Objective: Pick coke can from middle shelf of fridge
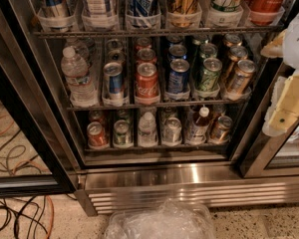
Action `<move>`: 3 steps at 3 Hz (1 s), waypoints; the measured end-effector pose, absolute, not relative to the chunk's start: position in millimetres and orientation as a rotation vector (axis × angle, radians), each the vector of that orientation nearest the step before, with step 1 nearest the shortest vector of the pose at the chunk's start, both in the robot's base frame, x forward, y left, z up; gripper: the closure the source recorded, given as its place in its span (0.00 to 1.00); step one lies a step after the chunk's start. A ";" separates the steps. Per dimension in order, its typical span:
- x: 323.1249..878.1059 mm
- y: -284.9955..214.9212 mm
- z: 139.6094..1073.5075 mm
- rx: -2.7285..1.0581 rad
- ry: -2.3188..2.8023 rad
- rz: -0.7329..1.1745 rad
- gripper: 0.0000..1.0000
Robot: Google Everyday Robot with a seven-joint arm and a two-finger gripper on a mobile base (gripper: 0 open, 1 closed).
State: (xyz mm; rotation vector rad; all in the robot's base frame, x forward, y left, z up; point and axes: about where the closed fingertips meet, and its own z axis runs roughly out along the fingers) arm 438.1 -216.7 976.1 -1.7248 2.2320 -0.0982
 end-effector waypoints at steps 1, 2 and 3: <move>438.2 -216.6 976.1 -1.725 2.232 -0.098 0.00; 447.3 -210.0 968.3 -1.693 2.243 -0.087 0.00; 467.9 -188.5 944.8 -1.574 2.271 -0.048 0.00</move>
Offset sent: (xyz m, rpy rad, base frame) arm 0.0209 0.0138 -0.0230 0.0366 0.0146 -0.0500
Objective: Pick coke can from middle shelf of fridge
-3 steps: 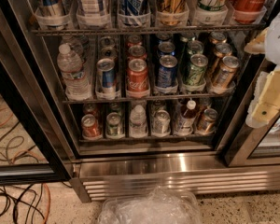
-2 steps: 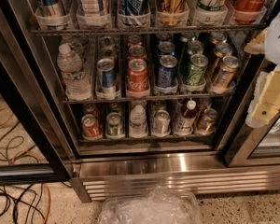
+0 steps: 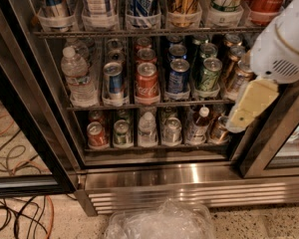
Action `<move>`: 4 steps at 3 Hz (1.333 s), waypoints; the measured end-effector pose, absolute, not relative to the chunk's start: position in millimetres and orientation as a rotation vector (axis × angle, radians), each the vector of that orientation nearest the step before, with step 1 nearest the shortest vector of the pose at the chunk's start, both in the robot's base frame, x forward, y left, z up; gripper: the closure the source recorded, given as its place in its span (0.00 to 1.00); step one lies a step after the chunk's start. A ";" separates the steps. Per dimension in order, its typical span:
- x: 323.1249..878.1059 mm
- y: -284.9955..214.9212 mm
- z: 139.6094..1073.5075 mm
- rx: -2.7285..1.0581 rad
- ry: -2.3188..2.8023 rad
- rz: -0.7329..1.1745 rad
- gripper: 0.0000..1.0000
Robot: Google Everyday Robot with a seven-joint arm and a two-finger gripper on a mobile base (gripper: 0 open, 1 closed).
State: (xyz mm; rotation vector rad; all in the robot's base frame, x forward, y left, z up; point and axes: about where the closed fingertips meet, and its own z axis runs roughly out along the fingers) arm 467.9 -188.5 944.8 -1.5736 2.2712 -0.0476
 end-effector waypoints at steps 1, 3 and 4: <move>490.6 -165.0 939.4 -1.529 2.235 -0.086 0.00; 497.4 -149.0 939.4 -1.435 2.236 -0.054 0.00; 492.7 -112.2 926.1 -1.216 2.265 0.108 0.00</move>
Offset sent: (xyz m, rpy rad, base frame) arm 0.0204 0.0212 -0.0050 0.0097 -0.0536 -0.0149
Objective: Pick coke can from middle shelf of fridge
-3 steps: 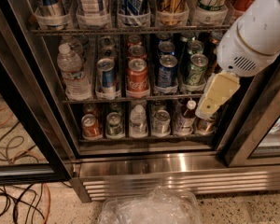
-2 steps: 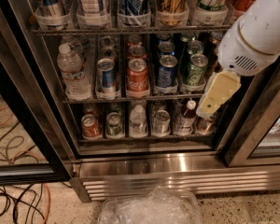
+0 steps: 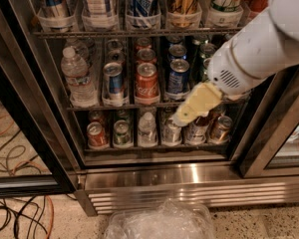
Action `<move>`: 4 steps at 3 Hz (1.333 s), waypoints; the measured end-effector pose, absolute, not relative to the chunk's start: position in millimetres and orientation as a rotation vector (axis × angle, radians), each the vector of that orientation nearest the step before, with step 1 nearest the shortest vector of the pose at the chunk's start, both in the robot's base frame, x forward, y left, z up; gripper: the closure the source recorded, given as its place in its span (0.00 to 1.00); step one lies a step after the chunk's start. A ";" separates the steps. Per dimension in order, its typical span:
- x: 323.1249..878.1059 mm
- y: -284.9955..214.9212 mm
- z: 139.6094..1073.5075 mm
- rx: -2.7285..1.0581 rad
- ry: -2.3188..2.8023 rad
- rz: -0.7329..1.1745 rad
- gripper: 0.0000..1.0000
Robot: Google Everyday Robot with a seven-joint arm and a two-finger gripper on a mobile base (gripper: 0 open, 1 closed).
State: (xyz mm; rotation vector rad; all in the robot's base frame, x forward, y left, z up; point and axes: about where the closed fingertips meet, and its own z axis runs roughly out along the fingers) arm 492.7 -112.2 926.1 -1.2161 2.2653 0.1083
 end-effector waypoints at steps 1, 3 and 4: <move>495.2 -74.2 934.2 -0.997 2.232 0.226 0.00; 504.8 -59.7 953.7 -0.875 2.220 0.276 0.00; 503.7 -52.1 947.5 -0.855 2.213 0.294 0.00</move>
Offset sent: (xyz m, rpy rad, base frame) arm -0.0015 0.0596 0.0312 0.2666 0.0505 -0.2203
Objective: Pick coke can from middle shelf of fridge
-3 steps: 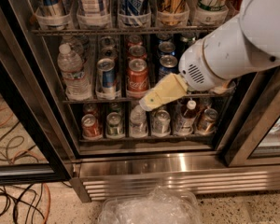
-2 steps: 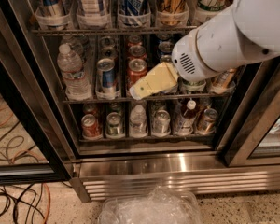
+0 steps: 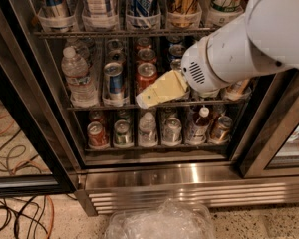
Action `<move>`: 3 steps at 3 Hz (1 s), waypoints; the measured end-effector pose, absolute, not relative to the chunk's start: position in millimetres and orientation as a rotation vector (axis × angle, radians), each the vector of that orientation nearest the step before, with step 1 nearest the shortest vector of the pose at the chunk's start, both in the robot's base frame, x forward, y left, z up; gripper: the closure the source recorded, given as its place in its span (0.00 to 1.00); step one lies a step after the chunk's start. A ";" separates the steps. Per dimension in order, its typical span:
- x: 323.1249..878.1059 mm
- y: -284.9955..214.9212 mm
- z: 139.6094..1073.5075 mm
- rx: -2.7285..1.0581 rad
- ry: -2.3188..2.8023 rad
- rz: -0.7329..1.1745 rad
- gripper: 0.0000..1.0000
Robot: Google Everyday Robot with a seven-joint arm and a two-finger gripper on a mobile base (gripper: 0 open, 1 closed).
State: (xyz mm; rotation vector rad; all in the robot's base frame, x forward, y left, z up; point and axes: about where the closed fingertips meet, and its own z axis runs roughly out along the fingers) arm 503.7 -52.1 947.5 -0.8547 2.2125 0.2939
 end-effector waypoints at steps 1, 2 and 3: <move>492.8 -18.8 933.0 -0.811 2.189 0.281 0.00; 491.0 12.3 912.1 -0.737 2.144 0.261 0.00; 493.9 24.9 914.6 -0.674 2.046 0.181 0.00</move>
Offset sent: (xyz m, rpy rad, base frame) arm -0.0026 0.1025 -0.0530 0.1651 -0.1700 -0.2245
